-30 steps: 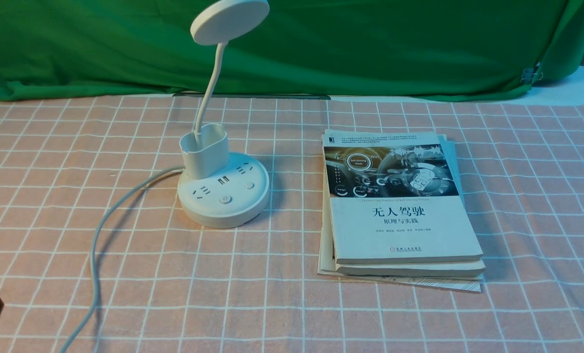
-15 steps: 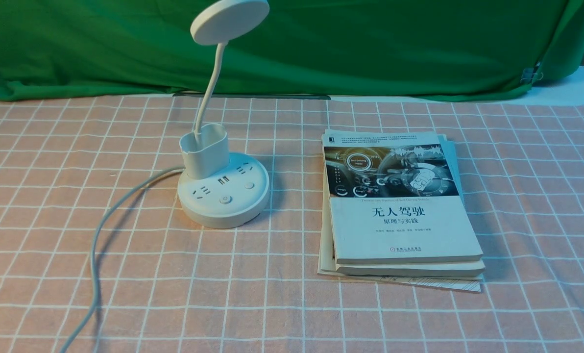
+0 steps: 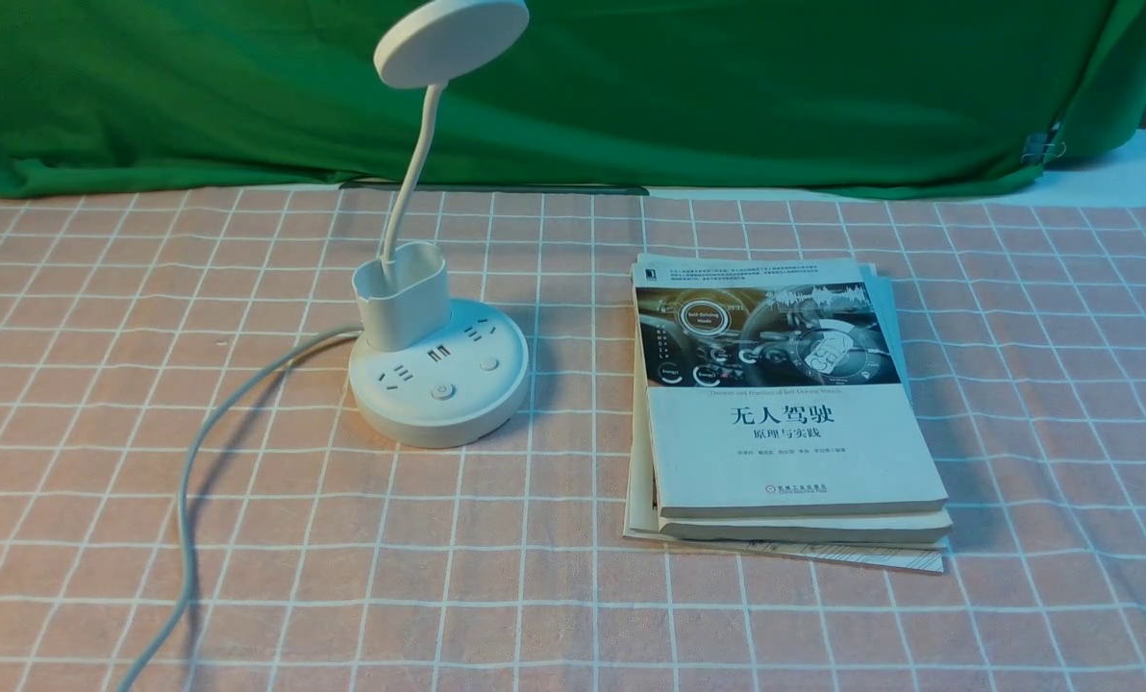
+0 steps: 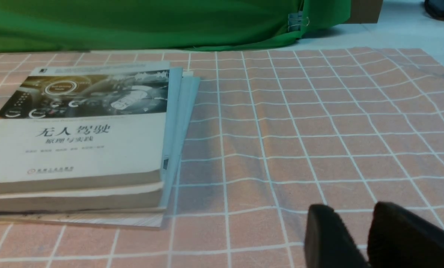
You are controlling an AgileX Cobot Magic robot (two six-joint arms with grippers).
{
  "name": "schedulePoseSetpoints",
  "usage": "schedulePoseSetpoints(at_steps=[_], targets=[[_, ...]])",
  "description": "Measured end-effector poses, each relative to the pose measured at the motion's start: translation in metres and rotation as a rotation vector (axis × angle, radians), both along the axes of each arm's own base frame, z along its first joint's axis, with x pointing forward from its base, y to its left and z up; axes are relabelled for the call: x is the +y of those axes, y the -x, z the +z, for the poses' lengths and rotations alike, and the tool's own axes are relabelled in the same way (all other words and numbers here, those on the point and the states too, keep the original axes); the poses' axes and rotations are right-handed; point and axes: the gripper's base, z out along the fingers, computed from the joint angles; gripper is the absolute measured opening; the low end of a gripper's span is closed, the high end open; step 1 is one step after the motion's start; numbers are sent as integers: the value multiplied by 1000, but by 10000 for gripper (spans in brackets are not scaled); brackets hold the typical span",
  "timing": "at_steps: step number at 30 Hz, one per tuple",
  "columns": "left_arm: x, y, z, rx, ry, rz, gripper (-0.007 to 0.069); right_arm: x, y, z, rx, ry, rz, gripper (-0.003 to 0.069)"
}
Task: Turn on the table lamp on the pink coffee tablecloth with your hand.
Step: 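Press the power button on the lamp base to turn the lamp on with the left gripper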
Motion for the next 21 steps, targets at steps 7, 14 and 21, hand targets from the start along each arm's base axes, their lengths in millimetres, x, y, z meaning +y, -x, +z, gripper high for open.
schedulePoseSetpoints(at_steps=[7, 14, 21], targets=[[-10, -97, 9, 556, -3, 1, 1, 0, 0, 0, 0, 0, 0, 238], [-47, -206, -60, 1144, 0, -232, 1, 0, 0, 0, 0, 0, 0, 238], [-99, -250, -116, 1362, -121, -384, -4, 0, 0, 0, 1, 0, 0, 238]])
